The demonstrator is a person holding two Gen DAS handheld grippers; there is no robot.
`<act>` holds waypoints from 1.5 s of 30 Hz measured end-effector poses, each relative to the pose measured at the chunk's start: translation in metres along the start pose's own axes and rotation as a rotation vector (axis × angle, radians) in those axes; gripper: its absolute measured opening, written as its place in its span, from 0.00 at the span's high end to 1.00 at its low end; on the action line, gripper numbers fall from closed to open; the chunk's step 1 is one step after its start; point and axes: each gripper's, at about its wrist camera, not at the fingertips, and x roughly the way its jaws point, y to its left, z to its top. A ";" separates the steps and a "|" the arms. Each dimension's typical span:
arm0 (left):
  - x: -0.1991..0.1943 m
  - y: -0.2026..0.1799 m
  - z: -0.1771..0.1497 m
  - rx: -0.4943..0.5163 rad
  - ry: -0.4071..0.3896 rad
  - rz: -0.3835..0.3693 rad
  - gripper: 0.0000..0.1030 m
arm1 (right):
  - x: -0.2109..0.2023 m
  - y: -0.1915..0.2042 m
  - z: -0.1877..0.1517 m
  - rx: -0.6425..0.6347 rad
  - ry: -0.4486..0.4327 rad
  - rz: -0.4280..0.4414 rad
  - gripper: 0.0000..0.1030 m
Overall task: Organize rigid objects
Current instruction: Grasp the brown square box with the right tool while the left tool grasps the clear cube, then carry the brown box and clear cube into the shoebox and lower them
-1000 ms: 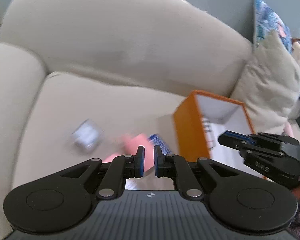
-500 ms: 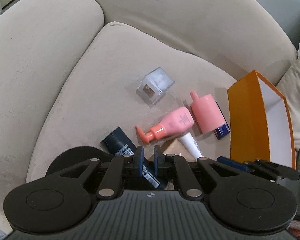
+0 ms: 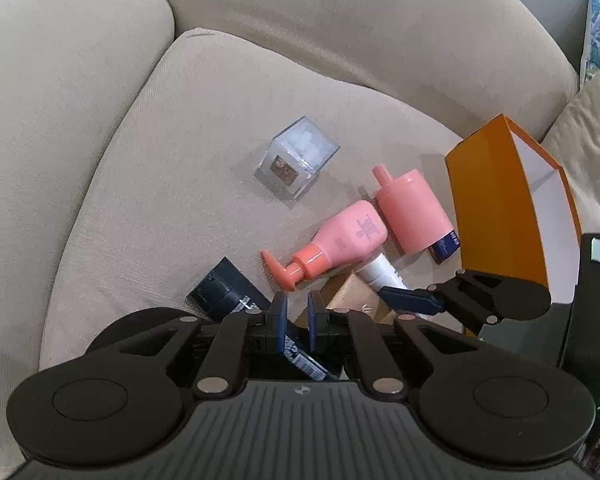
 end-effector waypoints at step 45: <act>0.097 -0.050 0.087 0.636 0.000 0.112 0.49 | -0.042 -0.110 0.049 0.082 -0.130 -0.068 0.39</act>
